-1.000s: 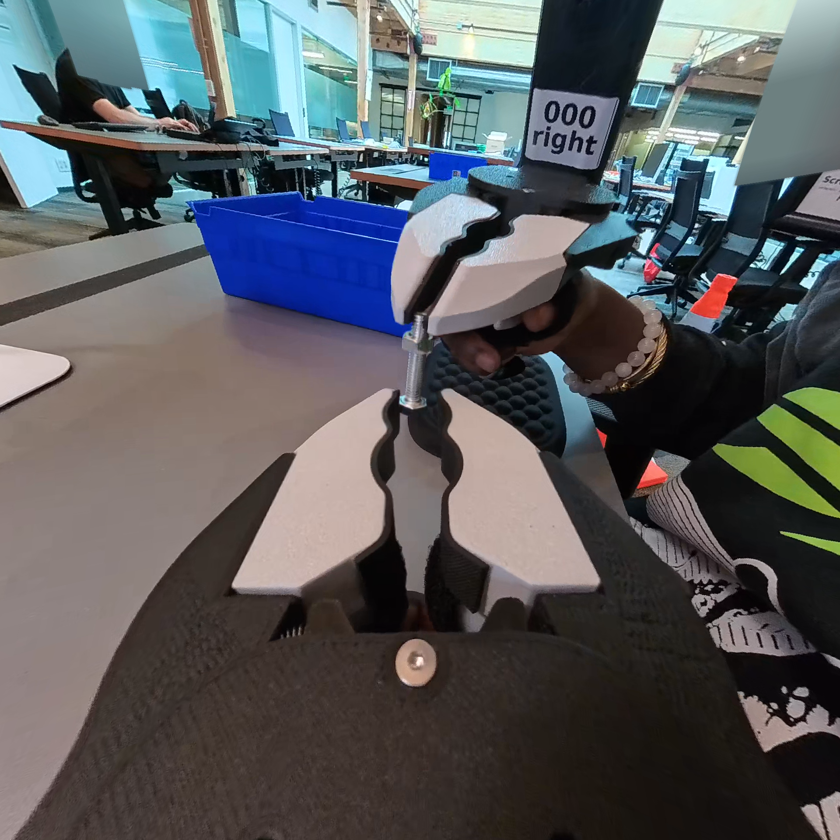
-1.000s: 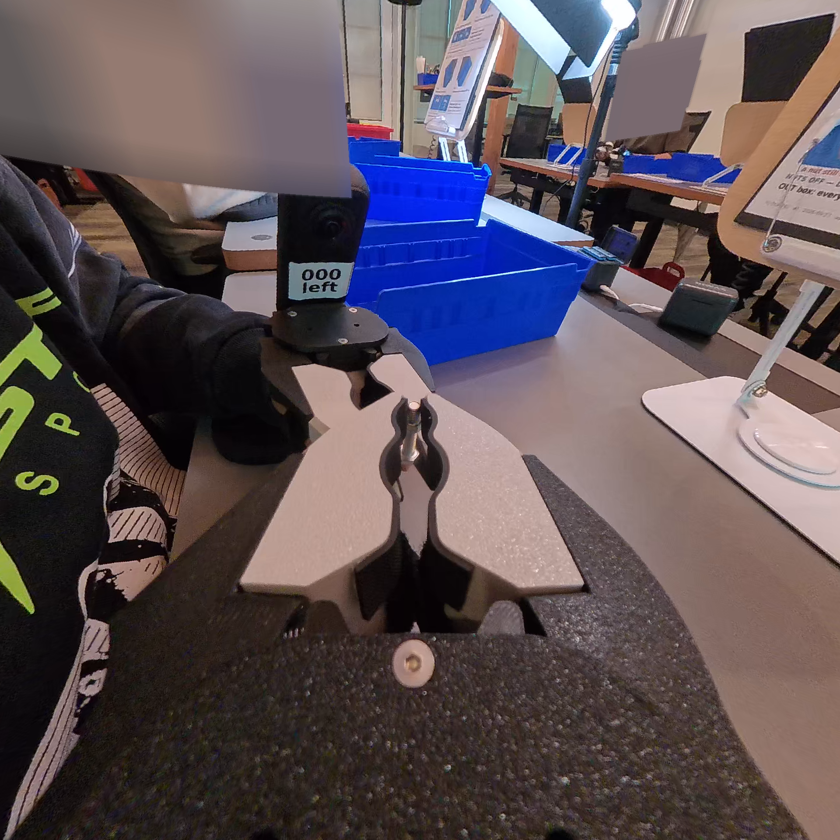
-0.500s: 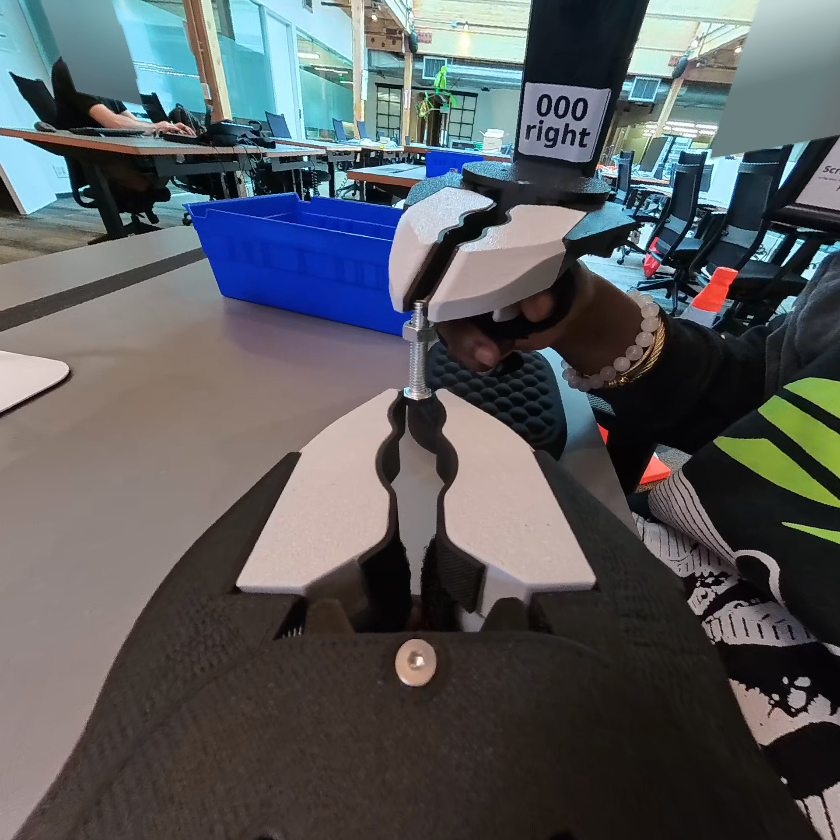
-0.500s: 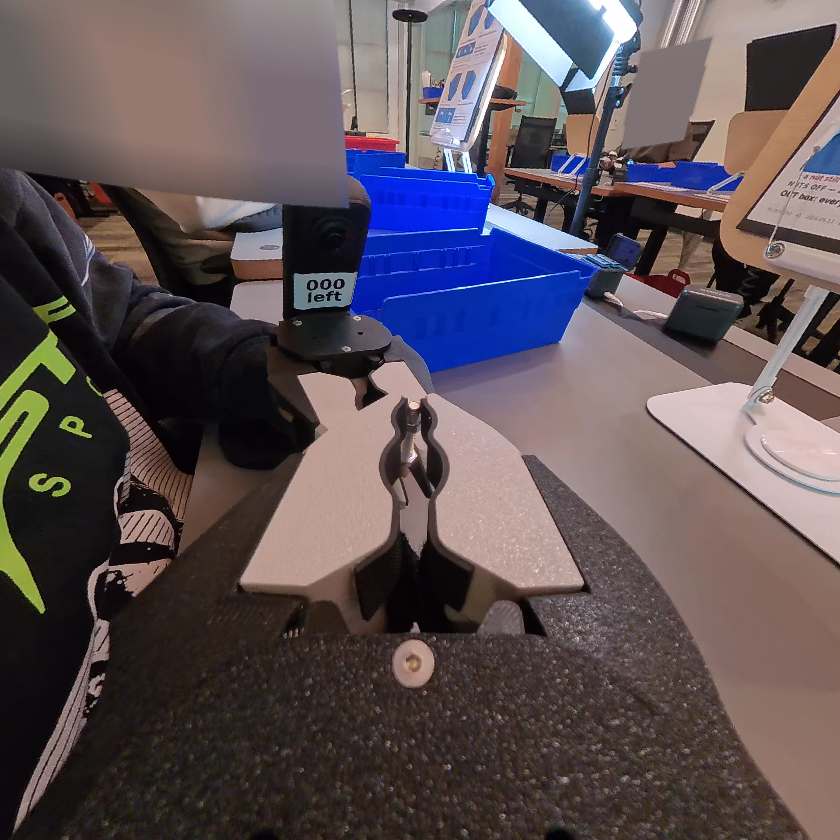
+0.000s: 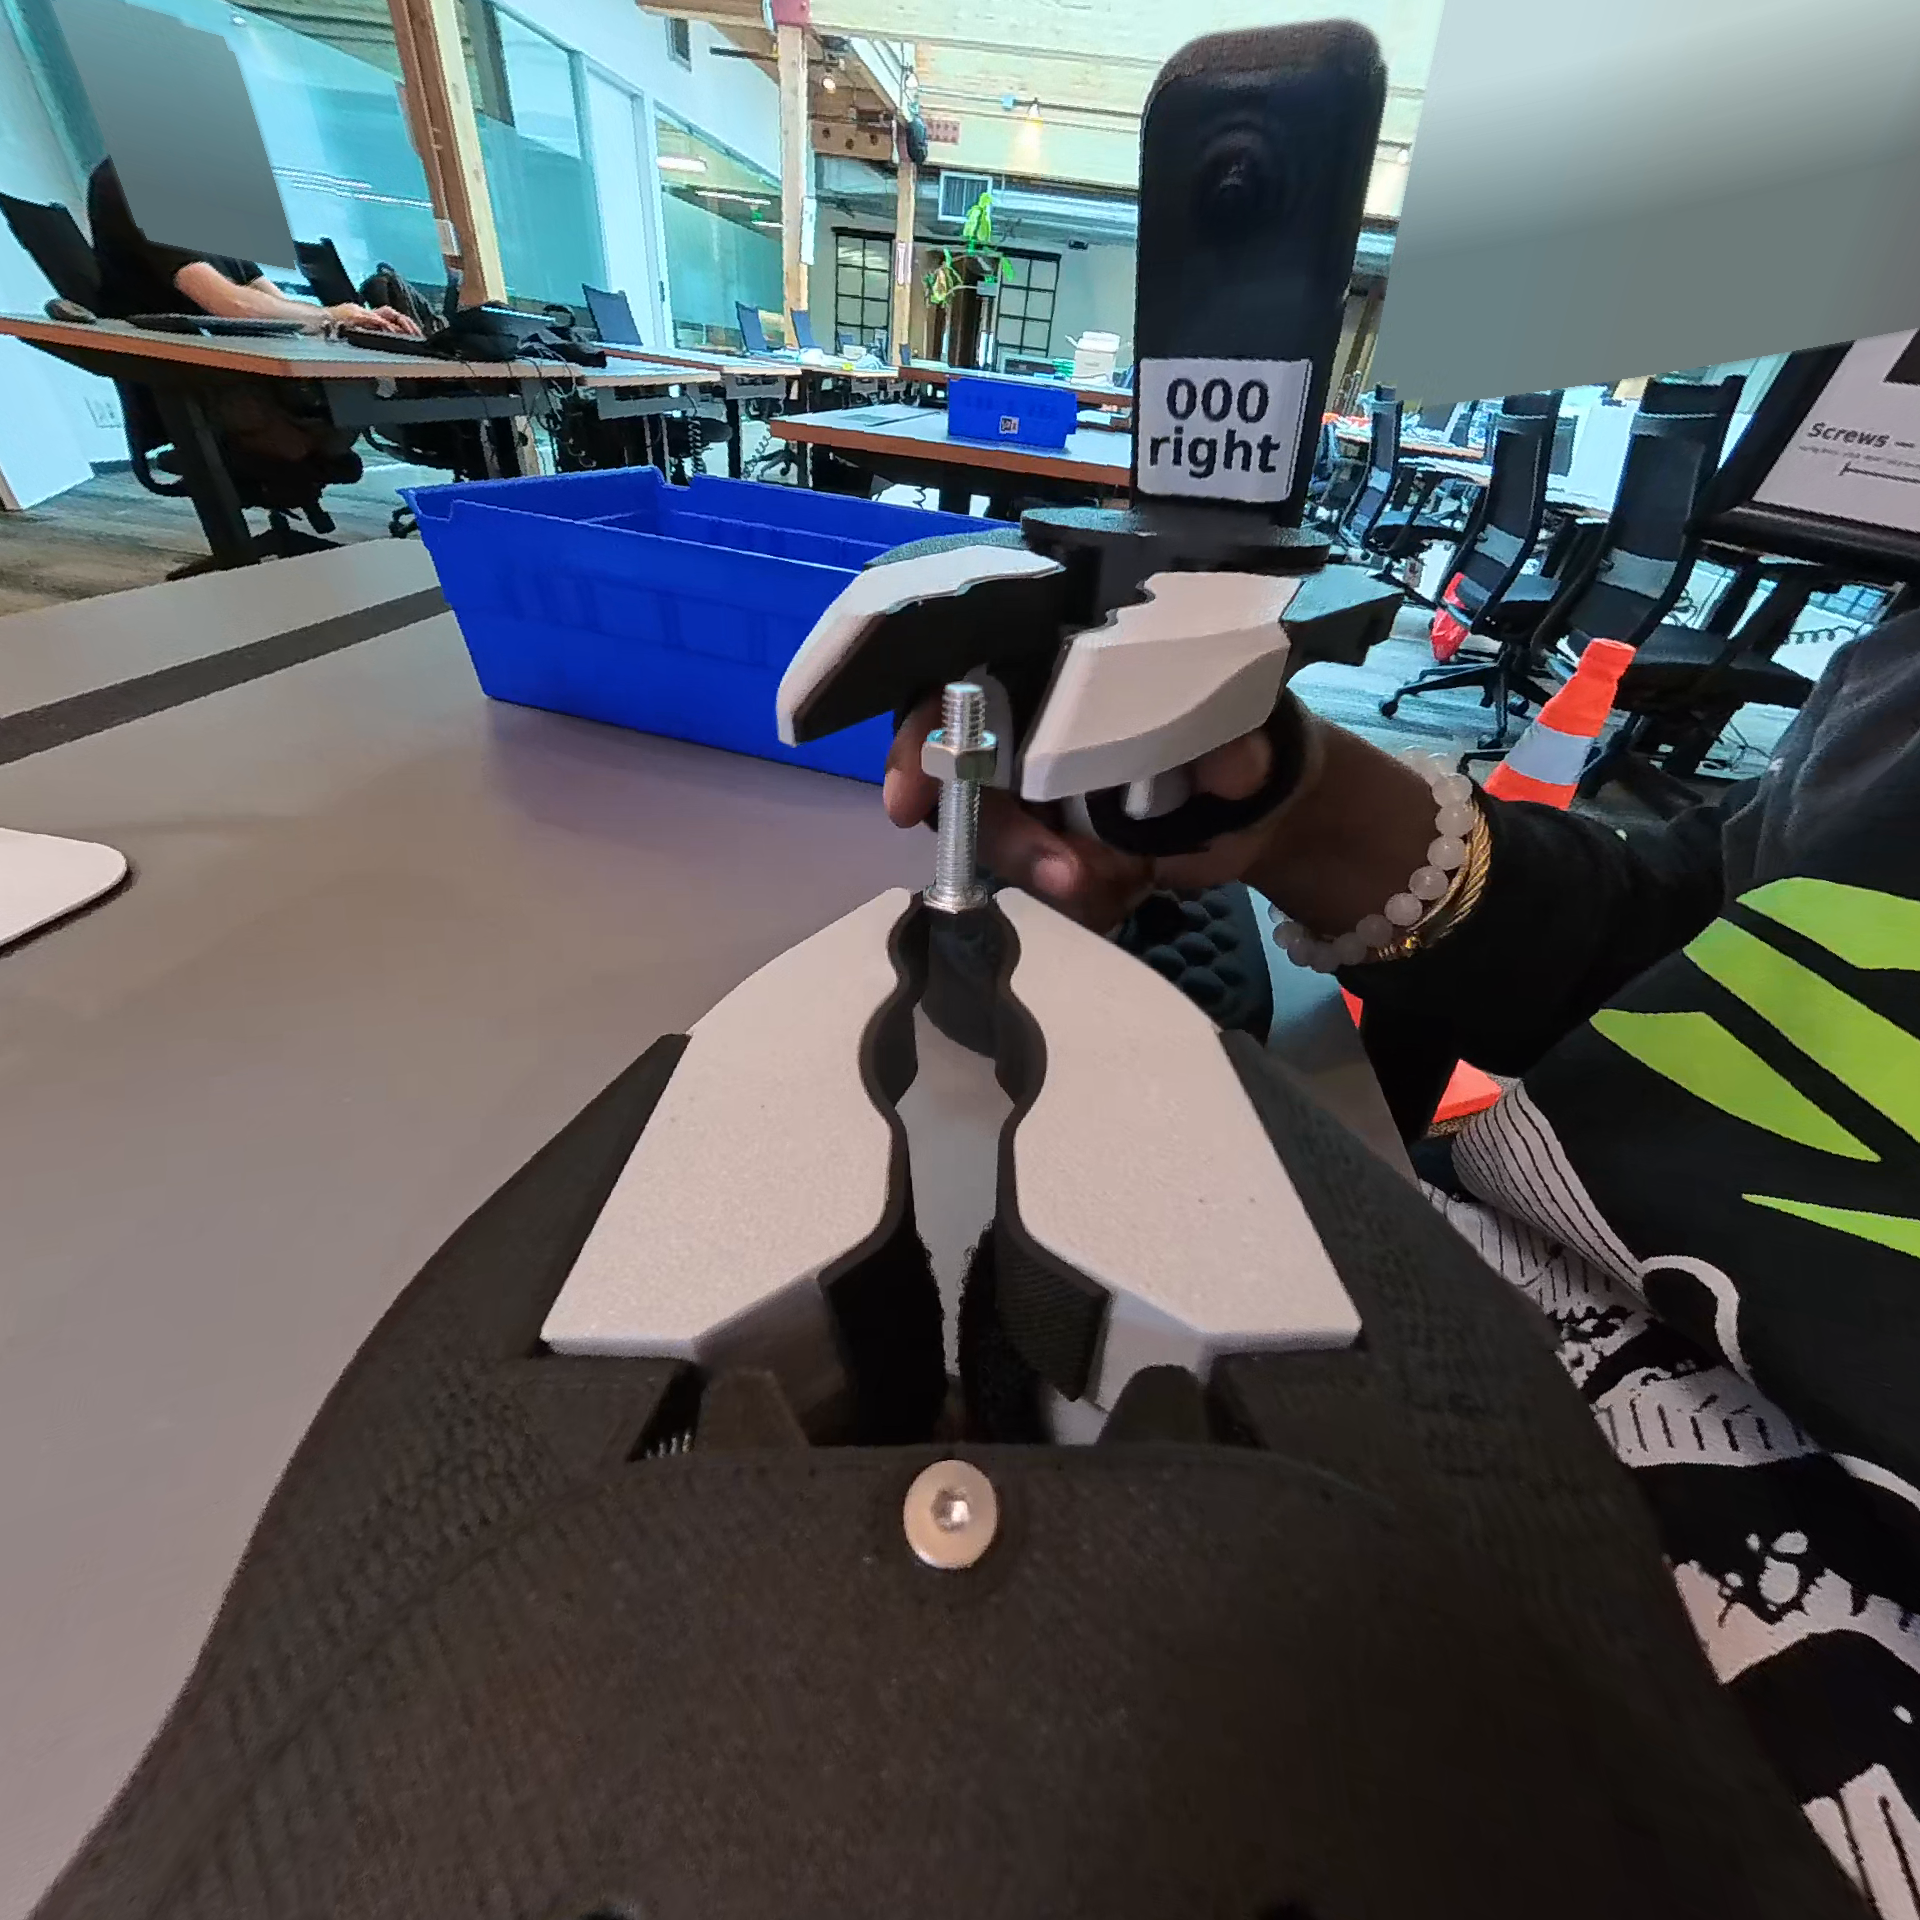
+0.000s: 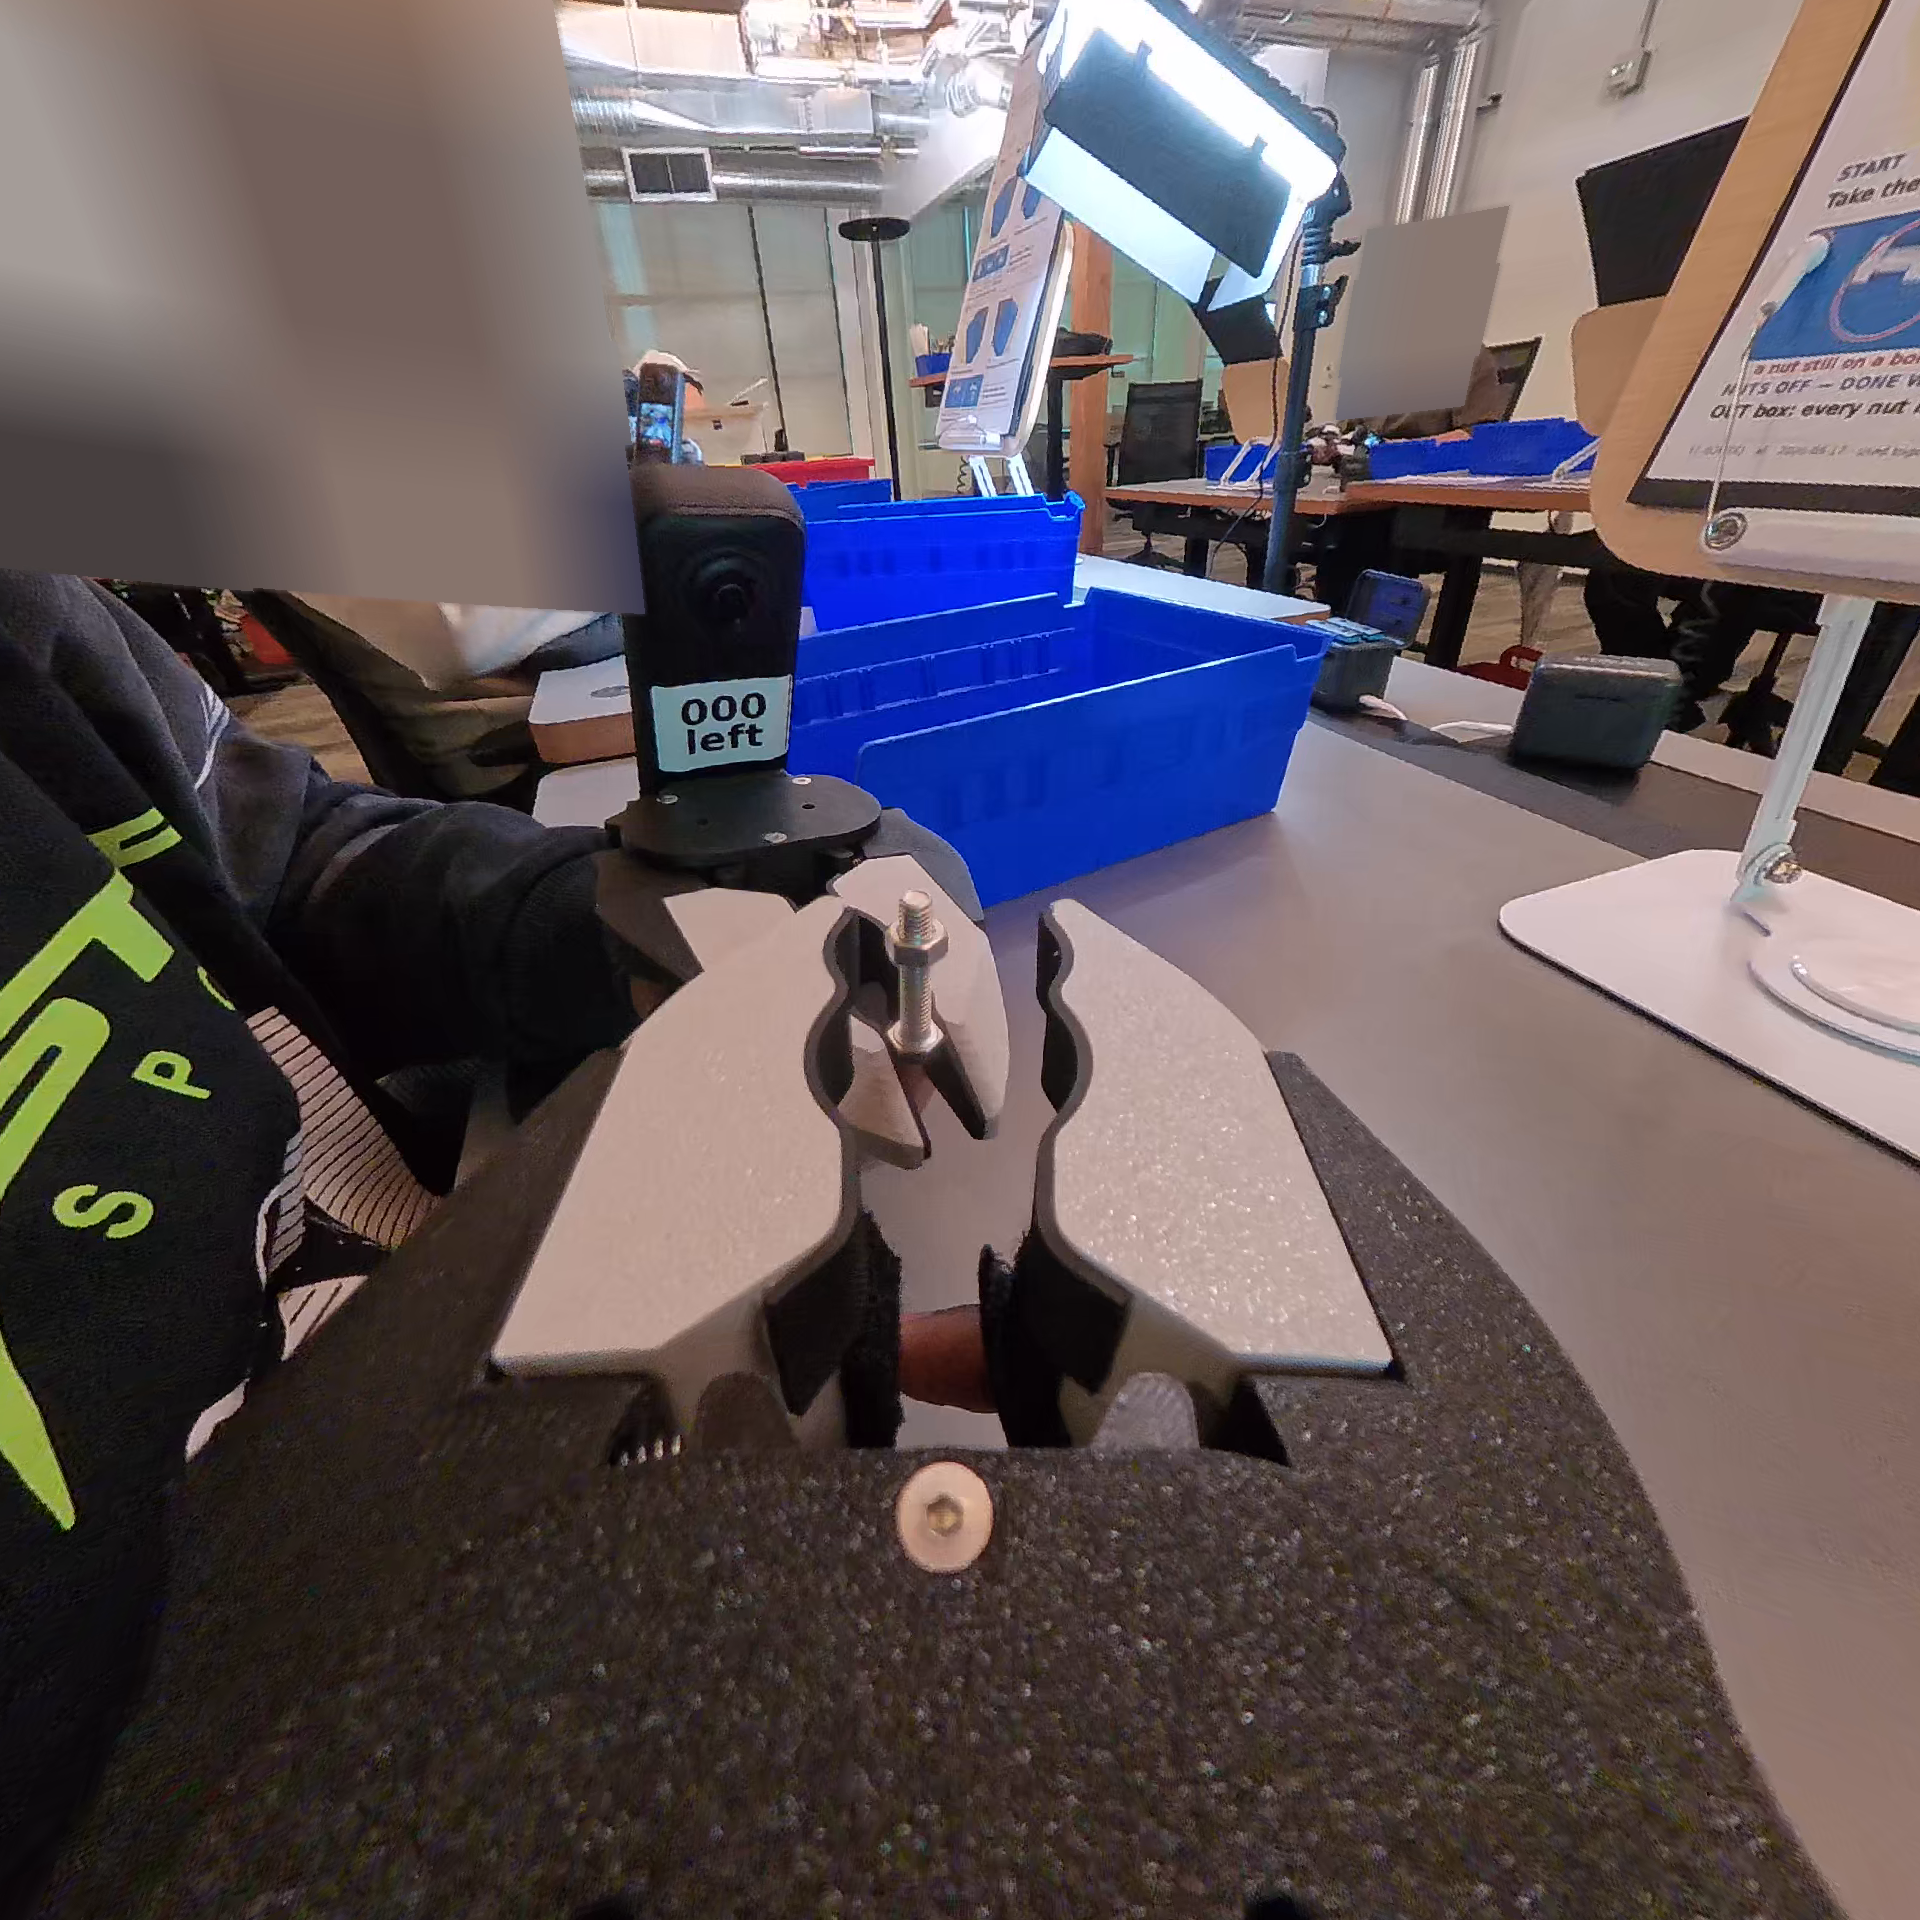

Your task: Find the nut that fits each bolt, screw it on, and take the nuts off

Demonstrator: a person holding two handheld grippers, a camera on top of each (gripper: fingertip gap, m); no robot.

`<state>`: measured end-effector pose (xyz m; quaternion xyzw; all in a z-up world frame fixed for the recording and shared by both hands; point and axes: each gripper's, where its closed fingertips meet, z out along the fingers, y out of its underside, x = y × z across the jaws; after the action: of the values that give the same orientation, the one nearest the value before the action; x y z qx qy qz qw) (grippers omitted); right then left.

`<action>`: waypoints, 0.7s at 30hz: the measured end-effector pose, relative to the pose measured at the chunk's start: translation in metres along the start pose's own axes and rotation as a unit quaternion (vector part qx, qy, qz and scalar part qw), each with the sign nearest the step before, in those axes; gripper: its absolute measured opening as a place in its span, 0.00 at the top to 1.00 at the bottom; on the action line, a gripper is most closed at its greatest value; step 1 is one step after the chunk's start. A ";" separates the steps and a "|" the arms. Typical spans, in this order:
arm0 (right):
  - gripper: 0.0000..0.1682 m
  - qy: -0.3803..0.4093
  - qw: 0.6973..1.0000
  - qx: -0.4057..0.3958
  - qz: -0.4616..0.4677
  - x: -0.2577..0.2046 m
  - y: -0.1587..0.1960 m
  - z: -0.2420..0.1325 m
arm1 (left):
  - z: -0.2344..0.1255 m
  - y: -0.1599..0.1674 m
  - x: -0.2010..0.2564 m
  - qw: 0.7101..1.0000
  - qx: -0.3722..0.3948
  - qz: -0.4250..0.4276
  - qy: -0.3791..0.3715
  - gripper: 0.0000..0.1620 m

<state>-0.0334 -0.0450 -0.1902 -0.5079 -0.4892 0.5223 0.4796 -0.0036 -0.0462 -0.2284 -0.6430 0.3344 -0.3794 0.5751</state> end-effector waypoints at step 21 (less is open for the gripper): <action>0.83 -0.006 1.000 0.022 -0.007 -0.004 -0.008 0.002 | -0.003 -0.007 0.003 1.000 0.021 -0.002 0.013 0.94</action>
<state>-0.0351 -0.0484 -0.1822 -0.4904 -0.4841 0.5325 0.4915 -0.0050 -0.0496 -0.2209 -0.6268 0.3326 -0.3955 0.5831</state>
